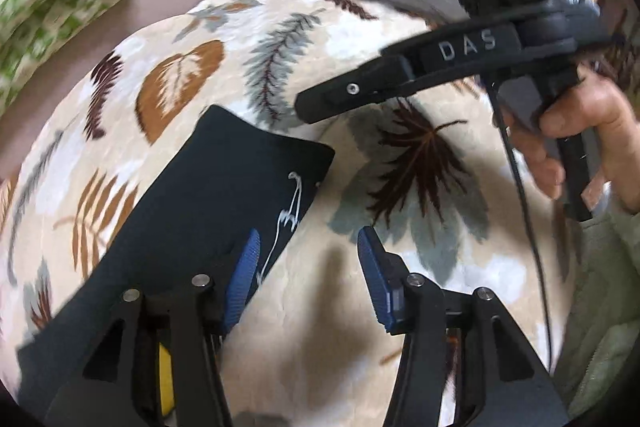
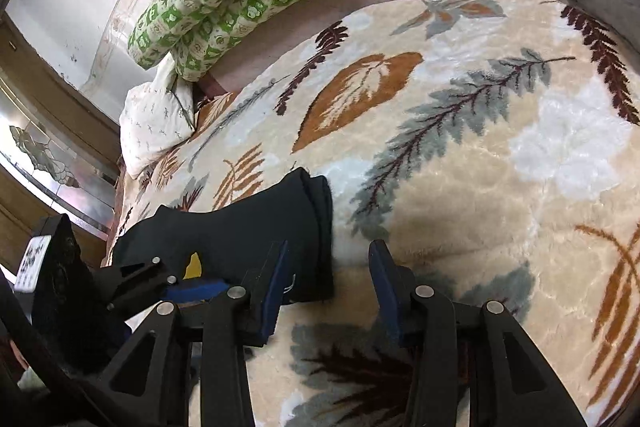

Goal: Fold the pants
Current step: 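Close the left gripper on the folded pants next to the right gripper, then lift the folded pants edge with both grippers and carry it over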

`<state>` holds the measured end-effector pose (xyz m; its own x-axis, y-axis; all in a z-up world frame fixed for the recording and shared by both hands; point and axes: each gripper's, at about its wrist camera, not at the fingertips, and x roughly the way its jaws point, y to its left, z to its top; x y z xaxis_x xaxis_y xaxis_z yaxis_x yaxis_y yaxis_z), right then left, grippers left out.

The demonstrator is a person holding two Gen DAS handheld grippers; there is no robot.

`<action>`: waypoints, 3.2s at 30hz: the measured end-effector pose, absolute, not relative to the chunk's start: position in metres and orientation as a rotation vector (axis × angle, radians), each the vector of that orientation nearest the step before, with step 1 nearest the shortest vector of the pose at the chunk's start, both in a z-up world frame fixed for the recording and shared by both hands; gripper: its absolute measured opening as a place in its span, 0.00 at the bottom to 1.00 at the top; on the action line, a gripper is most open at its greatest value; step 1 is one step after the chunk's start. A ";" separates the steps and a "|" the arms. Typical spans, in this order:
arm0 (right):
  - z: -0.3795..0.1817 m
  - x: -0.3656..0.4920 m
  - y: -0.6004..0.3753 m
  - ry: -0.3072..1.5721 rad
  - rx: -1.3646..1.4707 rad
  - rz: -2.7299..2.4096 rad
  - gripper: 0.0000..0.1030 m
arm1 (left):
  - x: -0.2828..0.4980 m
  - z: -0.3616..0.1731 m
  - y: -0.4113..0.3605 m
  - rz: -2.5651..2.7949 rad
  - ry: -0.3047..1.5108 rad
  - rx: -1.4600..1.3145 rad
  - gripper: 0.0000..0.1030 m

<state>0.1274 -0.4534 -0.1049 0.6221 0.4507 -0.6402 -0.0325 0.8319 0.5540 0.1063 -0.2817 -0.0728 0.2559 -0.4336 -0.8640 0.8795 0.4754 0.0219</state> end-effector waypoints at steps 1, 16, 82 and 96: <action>-0.107 0.129 -0.455 0.866 0.537 0.291 0.42 | 0.107 -0.076 -0.287 -0.950 0.925 0.604 0.48; -0.117 0.146 -0.460 0.891 0.600 0.326 0.42 | 0.123 -0.094 -0.291 -0.903 0.910 0.621 0.36; -0.049 0.216 -0.322 0.908 0.454 0.493 0.10 | 0.152 -0.040 -0.144 -0.847 0.898 0.081 0.06; -0.047 0.229 -0.238 0.956 0.340 0.562 0.10 | 0.151 -0.051 -0.069 -0.758 0.913 -0.077 0.06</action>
